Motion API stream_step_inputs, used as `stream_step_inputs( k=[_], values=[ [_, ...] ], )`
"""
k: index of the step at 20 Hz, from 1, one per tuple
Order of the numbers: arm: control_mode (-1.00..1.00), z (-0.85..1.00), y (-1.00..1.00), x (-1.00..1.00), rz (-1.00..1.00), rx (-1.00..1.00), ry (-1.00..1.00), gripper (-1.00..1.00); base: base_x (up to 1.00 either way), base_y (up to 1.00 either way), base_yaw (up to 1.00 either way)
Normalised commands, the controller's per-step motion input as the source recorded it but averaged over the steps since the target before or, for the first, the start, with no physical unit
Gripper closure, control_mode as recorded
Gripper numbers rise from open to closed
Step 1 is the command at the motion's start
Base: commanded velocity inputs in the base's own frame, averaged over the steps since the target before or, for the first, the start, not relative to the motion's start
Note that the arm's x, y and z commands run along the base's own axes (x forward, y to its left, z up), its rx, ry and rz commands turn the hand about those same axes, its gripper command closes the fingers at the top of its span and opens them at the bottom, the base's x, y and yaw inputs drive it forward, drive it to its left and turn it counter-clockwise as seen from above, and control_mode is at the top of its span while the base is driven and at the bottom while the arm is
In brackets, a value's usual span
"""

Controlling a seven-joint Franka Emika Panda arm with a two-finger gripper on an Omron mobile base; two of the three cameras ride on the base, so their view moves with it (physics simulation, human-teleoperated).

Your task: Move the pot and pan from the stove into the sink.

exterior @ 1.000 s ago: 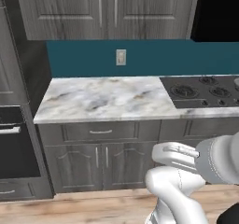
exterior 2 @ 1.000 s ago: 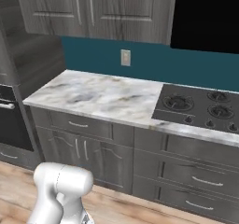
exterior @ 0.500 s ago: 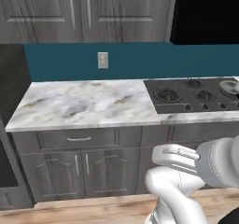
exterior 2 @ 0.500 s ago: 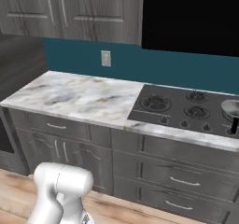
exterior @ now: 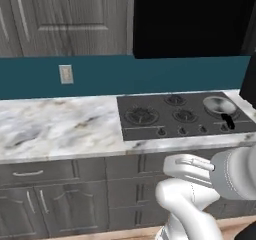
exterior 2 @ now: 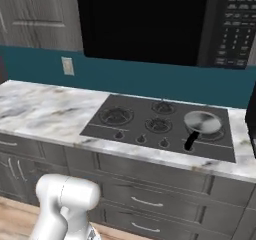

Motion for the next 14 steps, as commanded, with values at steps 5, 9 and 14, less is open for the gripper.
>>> stream_step_inputs(
  k=[5,9,14],
  values=[
    [1.00,0.00,0.00,0.00,0.00,0.00,0.00,-1.00,0.29,-1.00,-0.12],
    [1.00,0.00,0.00,0.00,0.00,0.00,0.00,-1.00,0.26,-1.00,-0.13],
    [1.00,0.00,0.00,0.00,0.00,0.00,0.00,-1.00,0.25,-1.00,-0.14]
  ],
)
